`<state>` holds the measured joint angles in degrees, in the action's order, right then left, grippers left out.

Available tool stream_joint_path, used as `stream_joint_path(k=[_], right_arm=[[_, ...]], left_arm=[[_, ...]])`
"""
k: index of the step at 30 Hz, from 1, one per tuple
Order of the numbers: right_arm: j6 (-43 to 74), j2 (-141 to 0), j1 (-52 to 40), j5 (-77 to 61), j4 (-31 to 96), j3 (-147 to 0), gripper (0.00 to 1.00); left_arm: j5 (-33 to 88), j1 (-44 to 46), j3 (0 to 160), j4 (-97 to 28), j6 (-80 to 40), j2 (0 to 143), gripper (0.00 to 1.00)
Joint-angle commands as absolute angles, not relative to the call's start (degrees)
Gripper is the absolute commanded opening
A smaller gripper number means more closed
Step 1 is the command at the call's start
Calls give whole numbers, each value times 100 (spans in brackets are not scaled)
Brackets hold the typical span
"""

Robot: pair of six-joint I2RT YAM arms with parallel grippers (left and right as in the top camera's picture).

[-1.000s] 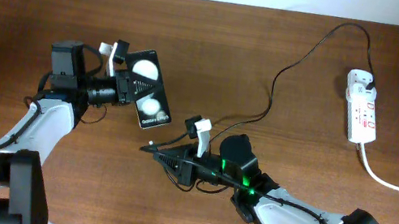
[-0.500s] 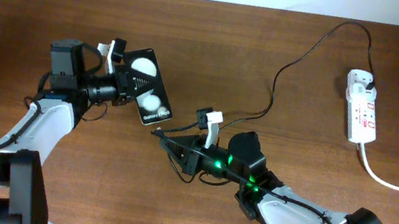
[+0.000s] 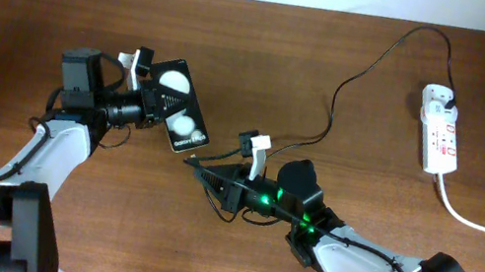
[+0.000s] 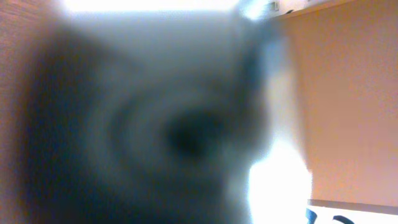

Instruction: Plug charger to phone and switch on socket

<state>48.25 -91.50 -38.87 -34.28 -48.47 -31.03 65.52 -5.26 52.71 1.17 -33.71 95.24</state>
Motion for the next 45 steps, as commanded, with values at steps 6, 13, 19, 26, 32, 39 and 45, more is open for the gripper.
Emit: stream_joint_path(k=[6,13,19,26,32,39,45], right_arm=[[4853,-9045,-3852,-3398,-4888,-3096,4],[4853,-9045,-3739,-3461,-4882,-3096,4],[4853,-9045,-3736,-3531,-4713,-3096,4],[4851,-9045,-3736,-3529,-4713,-3096,4],[4853,-9045,-3736,-3527,-4740,-3096,4],[4851,-9045,-3736,-3529,-4735,-3096,4],[4856,-9045,-3400,-3913,-4735,-3096,4]], left_arm=[[6657,-541,5286,235,-3249,9448,0],[6506,-541,5286,296,-3253,9448,0],[6506,-541,5286,296,-3253,9448,0],[6504,-541,5286,296,-3251,9448,0],[6504,-541,5286,303,-3253,9448,0],[6464,-541,5286,298,-3253,9448,0],[6495,-541,5286,388,-3522,9448,0]])
